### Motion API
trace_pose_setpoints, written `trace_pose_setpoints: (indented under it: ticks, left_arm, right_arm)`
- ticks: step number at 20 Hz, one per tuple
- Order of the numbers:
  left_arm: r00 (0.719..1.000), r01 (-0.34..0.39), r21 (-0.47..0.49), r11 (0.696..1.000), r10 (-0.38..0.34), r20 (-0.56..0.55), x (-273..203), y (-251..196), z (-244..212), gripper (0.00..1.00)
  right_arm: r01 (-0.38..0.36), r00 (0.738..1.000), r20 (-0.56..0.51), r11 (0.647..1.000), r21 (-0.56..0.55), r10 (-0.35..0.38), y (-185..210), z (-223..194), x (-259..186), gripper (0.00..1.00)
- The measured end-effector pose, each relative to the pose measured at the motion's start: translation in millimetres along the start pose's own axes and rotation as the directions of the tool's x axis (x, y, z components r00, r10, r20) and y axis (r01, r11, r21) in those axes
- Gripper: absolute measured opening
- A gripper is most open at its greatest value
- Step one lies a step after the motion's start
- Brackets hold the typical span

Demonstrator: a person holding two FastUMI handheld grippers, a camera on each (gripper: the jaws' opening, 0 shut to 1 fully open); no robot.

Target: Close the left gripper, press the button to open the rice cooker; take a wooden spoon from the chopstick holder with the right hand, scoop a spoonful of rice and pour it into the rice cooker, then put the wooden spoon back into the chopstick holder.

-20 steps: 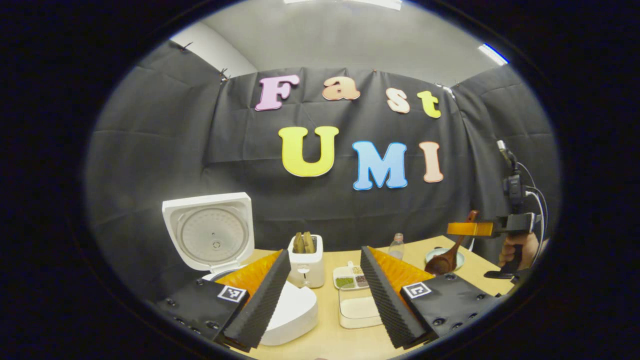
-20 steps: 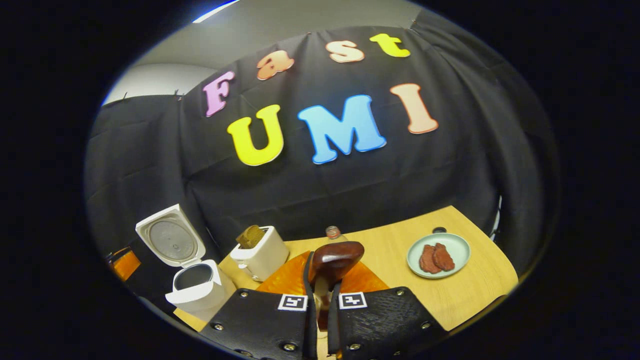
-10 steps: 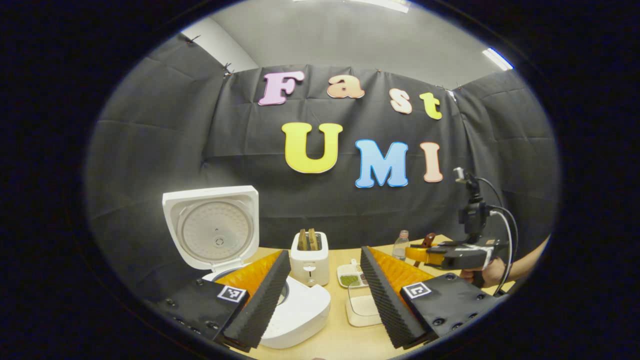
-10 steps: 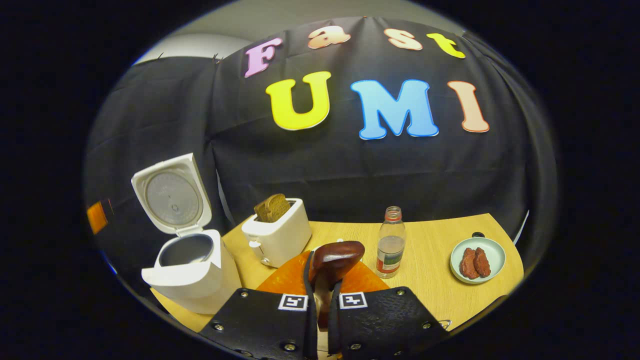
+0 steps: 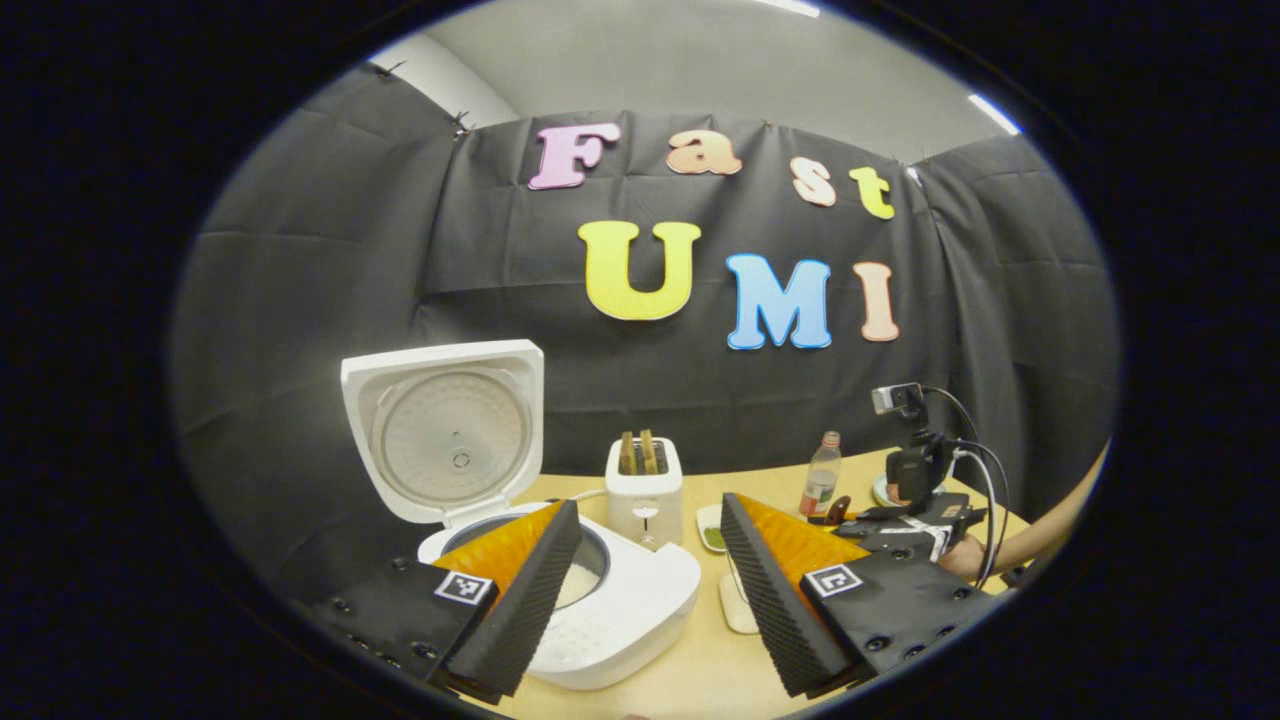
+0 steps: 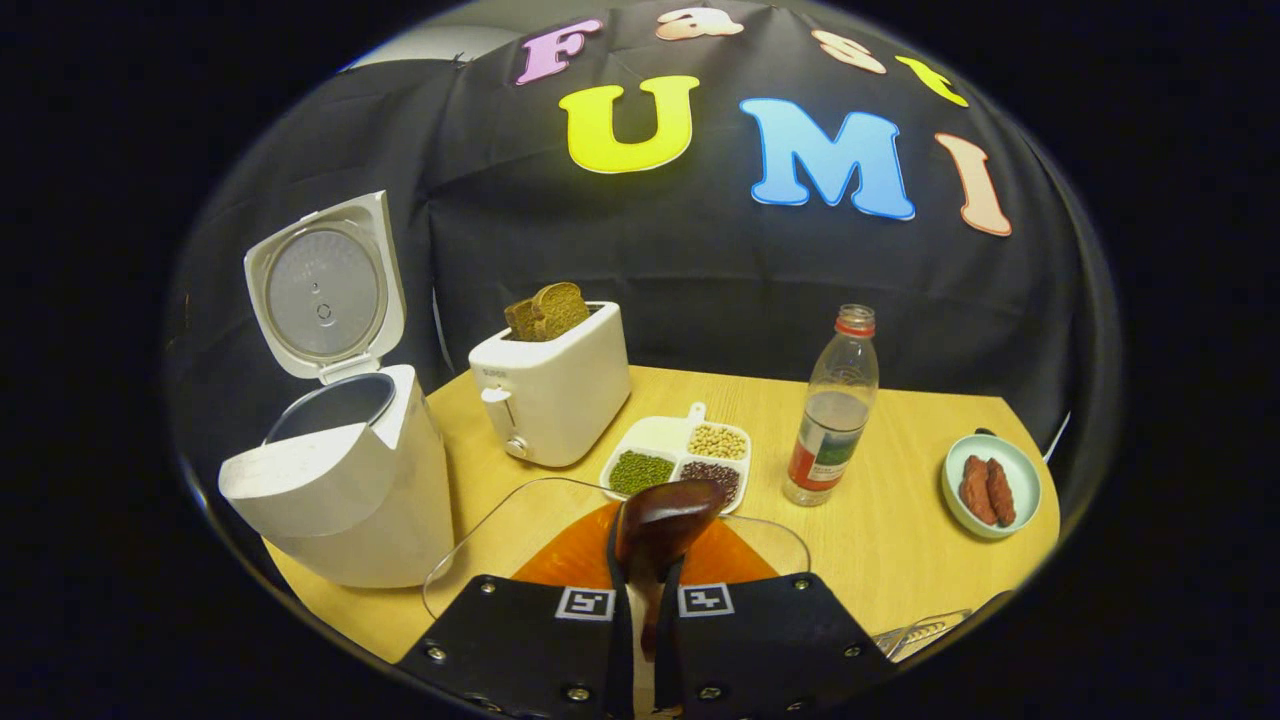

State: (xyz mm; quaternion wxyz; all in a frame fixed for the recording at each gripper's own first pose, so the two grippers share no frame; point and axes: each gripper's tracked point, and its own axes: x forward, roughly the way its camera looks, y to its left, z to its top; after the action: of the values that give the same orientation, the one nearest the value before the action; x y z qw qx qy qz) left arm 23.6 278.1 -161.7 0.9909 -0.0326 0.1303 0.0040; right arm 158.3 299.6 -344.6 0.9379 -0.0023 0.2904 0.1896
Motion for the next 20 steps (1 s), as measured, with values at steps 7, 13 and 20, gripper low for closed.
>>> trace_pose_setpoints:
  ticks: [7, 13, 20]
  left_arm:
    - [0.999, -0.04, -0.028, 0.999, 0.04, -0.015, -13.0, 16.0, -8.5, 0.98]
    - [0.999, -0.034, -0.033, 0.999, 0.035, 0.009, -18.6, 16.2, -3.4, 0.98]
    - [0.999, -0.033, -0.025, 0.999, 0.034, 0.036, -12.8, 13.7, 6.1, 0.98]
  right_arm:
    - [-0.124, 0.989, -0.026, 0.922, 0.366, 0.144, 27.8, -3.0, 12.3, 0.09]
    - [-0.172, 0.985, 0.106, 0.729, 0.663, 0.136, -15.4, 41.7, -9.4, 0.08]
    - [-0.267, 0.963, 0.252, 0.515, 0.815, 0.1, -52.5, 89.2, -50.3, 0.09]
